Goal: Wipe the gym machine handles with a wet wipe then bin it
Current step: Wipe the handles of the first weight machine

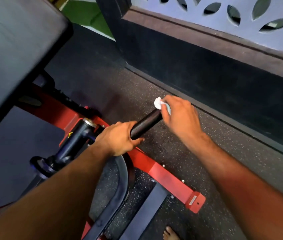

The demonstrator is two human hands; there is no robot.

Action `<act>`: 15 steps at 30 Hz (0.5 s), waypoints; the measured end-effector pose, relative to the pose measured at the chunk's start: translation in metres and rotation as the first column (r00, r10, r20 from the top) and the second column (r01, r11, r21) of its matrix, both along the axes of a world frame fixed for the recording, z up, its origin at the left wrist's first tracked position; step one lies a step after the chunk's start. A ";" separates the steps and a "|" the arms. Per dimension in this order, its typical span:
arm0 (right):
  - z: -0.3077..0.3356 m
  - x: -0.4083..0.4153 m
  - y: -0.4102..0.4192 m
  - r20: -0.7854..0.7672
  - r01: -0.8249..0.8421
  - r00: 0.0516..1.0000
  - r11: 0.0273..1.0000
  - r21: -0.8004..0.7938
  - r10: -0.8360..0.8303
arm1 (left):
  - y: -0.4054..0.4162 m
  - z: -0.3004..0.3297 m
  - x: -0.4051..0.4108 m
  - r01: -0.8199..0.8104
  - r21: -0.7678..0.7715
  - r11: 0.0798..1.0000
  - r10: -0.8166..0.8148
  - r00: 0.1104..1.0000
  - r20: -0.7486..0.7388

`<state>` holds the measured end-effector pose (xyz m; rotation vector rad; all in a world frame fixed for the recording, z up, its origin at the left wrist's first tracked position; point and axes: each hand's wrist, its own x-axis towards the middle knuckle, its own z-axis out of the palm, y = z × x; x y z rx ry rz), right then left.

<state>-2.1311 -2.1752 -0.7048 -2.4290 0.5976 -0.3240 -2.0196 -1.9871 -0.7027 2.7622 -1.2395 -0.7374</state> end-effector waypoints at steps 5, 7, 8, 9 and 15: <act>0.011 0.011 0.017 -0.125 -0.146 0.981 0.989 0.009 0.146 | -0.001 0.003 -0.003 0.026 0.005 1.000 -0.027 0.997 0.077; 0.010 -0.006 0.013 -0.085 -0.154 0.984 0.988 0.034 0.156 | -0.001 0.004 -0.005 0.036 0.000 0.999 -0.035 0.997 0.072; 0.010 -0.010 0.007 -0.080 -0.129 0.988 0.991 0.037 0.132 | 0.000 0.004 -0.005 0.041 -0.003 0.999 -0.041 0.997 0.069; 0.008 -0.008 0.001 -0.087 -0.089 0.992 0.996 0.031 0.092 | 0.000 0.004 -0.005 0.050 -0.004 0.999 -0.050 0.996 0.070; 0.011 0.015 0.018 -0.158 -0.088 0.984 0.996 -0.004 0.087 | 0.001 0.006 -0.006 0.080 -0.005 0.997 -0.079 0.994 0.074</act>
